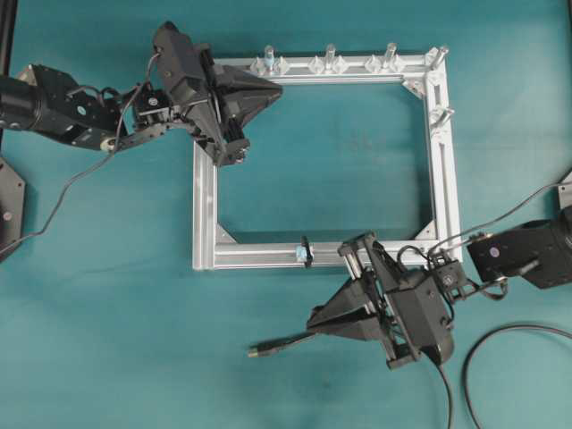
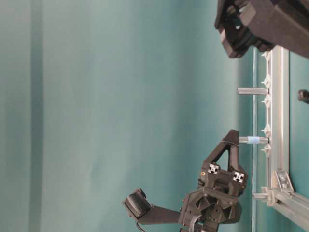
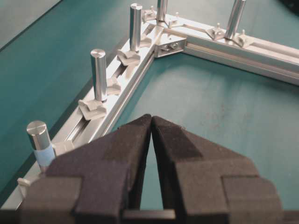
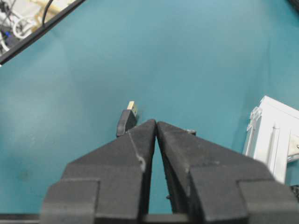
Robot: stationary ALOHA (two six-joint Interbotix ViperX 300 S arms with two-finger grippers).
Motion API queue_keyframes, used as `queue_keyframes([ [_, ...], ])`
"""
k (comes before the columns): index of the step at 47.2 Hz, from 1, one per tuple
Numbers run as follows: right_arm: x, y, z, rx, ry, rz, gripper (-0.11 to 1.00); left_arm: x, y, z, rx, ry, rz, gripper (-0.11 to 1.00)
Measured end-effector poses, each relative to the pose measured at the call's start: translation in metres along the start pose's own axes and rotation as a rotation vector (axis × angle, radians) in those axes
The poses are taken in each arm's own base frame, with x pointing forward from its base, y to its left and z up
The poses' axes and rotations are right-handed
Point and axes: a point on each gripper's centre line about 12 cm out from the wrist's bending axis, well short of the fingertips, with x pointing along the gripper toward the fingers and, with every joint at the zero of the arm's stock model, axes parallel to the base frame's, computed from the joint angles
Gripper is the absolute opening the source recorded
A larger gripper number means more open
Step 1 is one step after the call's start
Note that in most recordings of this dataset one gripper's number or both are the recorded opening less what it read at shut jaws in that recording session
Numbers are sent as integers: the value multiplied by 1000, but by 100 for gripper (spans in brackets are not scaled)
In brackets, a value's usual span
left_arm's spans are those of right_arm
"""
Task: Insert the wire through the string loop located in the center.
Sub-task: 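Lower the right gripper onto the black USB cable near its plug and close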
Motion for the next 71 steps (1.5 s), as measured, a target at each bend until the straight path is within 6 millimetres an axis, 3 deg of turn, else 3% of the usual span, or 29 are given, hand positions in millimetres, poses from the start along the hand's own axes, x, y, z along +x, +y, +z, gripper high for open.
queue_keyframes([
  [7,0,0,-5,7,20,-1,0,-4,-5,6,23,54,-28,0],
  [16,3,-1,-4,8,29,-2,0,-13,-8,14,26,142,-38,0],
  [27,6,-1,-3,10,51,-3,0,-28,-15,37,28,99,-58,0],
  [37,7,-1,-6,29,94,-4,0,-41,-18,30,33,117,-72,0],
  [49,7,-1,-11,180,116,-12,1,-48,-28,21,43,141,-100,0],
  [53,8,-1,-11,189,115,-11,13,-47,-28,21,44,141,-103,0],
  [60,10,-1,-10,188,118,-9,53,-48,-28,21,43,141,-102,0],
  [71,14,1,-13,181,137,-2,53,-47,-28,21,44,141,-103,0],
])
